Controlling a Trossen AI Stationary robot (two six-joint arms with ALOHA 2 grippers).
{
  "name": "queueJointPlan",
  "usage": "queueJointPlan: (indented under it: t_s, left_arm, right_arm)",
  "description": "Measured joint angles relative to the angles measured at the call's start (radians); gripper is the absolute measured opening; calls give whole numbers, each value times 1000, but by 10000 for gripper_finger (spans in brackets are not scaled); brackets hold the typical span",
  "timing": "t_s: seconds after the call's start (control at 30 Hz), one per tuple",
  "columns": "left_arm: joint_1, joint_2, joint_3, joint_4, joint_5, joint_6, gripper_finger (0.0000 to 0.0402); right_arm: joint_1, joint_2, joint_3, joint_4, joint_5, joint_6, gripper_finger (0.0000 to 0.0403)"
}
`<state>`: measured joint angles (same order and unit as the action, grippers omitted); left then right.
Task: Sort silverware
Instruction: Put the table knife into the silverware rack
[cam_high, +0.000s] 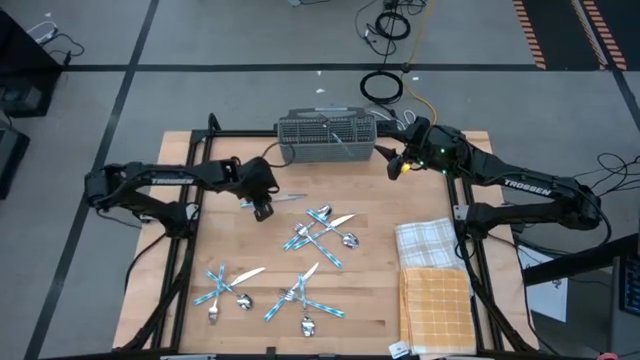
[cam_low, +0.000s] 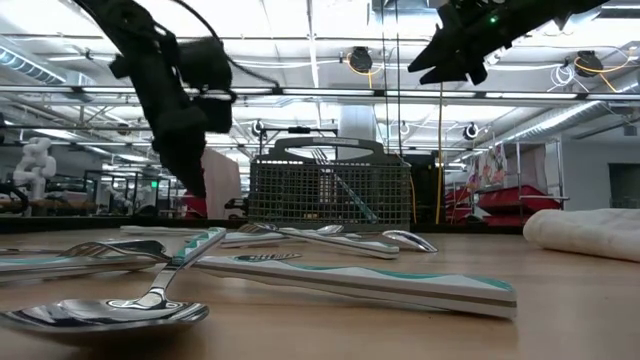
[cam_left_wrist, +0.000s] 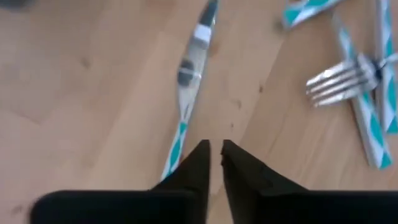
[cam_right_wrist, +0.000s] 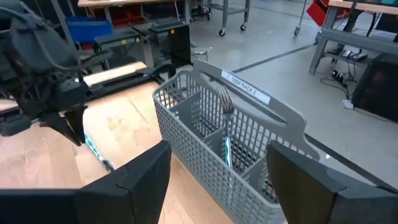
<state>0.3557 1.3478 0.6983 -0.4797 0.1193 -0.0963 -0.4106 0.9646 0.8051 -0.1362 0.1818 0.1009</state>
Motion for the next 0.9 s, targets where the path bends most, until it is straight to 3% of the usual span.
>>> queueJointPlan:
  t_s: [0.23, 0.43, 0.77, 0.9]
  left_arm:
    - [-2, 130, 66, -111, -1, 129, 136]
    - [-2, 189, 134, -131, -50, 214, 174]
    - [-1, 345, 148, -101, -99, 235, 177]
    - [0, 382, 152, -93, -113, 230, 138]
  right_arm:
    - [0, 0, 0, -91, 1, 0, 280]
    - [0, 0, 0, -103, 1, -9, 288]
    - [0, 0, 0, -103, 1, -26, 288]
    - [0, 0, 0, -103, 1, -26, 288]
